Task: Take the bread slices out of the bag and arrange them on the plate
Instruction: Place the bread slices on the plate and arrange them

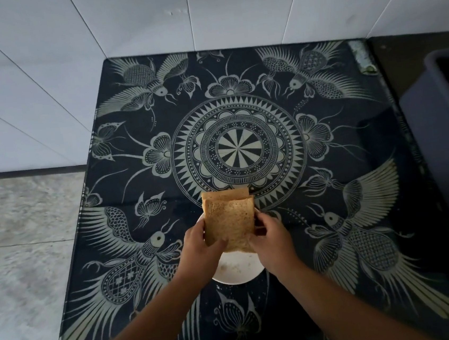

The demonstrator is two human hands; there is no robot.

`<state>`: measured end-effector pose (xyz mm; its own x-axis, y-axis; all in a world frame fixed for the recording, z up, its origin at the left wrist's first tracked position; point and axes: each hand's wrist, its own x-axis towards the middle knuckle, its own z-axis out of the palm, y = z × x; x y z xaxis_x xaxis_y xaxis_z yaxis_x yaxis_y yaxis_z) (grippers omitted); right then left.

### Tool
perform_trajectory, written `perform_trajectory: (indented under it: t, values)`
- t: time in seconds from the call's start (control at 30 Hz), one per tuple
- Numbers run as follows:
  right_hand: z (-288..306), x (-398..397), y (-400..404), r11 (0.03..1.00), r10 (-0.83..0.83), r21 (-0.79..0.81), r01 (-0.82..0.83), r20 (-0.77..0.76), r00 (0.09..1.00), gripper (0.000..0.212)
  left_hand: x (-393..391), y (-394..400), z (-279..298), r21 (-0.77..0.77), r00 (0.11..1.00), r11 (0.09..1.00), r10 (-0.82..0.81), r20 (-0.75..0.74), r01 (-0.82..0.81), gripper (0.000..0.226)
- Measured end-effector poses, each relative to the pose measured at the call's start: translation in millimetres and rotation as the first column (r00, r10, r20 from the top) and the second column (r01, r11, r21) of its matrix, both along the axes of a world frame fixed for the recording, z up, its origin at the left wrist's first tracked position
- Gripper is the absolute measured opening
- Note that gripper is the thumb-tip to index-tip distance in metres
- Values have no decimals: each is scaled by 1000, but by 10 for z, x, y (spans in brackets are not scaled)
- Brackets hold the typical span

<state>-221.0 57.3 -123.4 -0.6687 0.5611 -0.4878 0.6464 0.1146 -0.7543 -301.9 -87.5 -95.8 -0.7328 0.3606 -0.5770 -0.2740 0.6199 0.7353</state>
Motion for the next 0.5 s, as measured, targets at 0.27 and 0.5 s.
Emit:
perform_trajectory:
  t: [0.27, 0.5]
  values:
    - [60, 90, -85, 998, 42, 50, -40, -27, 999, 64, 55, -39, 23, -8, 999, 1000, 9, 42, -8, 60]
    - [109, 126, -121, 998, 51, 43, -47, -87, 995, 53, 70, -94, 2, 4, 998, 1000, -2, 68, 2, 61]
